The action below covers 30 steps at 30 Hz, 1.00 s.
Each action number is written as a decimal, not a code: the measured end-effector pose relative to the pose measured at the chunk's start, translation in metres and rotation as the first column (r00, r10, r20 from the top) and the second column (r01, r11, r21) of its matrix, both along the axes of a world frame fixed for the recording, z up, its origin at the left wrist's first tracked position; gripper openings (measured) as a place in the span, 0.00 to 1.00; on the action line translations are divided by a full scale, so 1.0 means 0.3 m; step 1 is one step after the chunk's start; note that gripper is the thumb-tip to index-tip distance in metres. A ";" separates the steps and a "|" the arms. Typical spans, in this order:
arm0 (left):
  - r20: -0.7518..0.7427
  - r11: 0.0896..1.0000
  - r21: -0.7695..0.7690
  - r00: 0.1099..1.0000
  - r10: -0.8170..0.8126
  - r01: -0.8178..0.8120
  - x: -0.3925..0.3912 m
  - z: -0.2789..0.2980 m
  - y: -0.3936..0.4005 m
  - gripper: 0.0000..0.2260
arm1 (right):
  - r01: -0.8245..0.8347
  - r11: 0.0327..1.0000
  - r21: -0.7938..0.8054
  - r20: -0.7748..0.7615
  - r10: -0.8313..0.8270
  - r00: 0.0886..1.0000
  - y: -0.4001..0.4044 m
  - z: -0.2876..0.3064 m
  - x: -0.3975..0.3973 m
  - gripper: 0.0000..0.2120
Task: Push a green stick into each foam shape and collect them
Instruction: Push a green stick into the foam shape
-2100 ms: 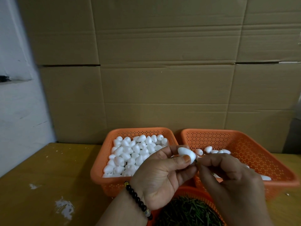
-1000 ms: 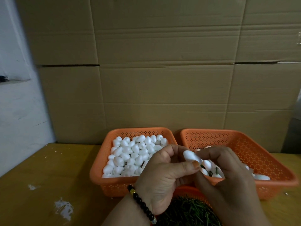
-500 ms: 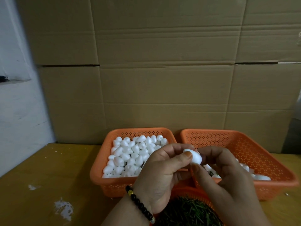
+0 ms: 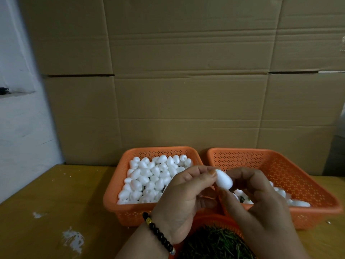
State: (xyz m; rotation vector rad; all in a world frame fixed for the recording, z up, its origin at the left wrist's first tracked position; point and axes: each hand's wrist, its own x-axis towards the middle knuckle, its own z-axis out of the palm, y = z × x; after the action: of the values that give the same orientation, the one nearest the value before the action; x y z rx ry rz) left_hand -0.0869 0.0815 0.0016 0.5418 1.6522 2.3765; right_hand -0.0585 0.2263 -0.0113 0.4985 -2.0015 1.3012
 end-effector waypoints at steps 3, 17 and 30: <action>-0.009 0.999 -0.026 1.000 -0.023 0.023 -0.002 -0.001 -0.005 0.11 | -0.063 0.996 -0.063 0.026 0.064 0.998 -0.004 0.008 0.005 0.12; 0.282 0.947 0.240 0.918 -0.280 0.215 -0.006 -0.008 0.004 0.07 | 0.109 0.982 0.156 -0.009 -0.109 0.994 0.003 -0.014 -0.009 0.32; 0.156 0.989 -0.129 0.984 0.088 -0.068 -0.027 -0.040 0.018 0.05 | 0.338 0.895 0.292 0.059 -0.369 0.927 0.093 0.026 -0.032 0.08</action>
State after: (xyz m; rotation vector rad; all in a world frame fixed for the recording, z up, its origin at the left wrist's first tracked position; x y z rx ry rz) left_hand -0.0950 0.0869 -0.0103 0.2597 1.7611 2.2832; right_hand -0.0681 0.2541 -0.0036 0.1709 -2.2559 0.8458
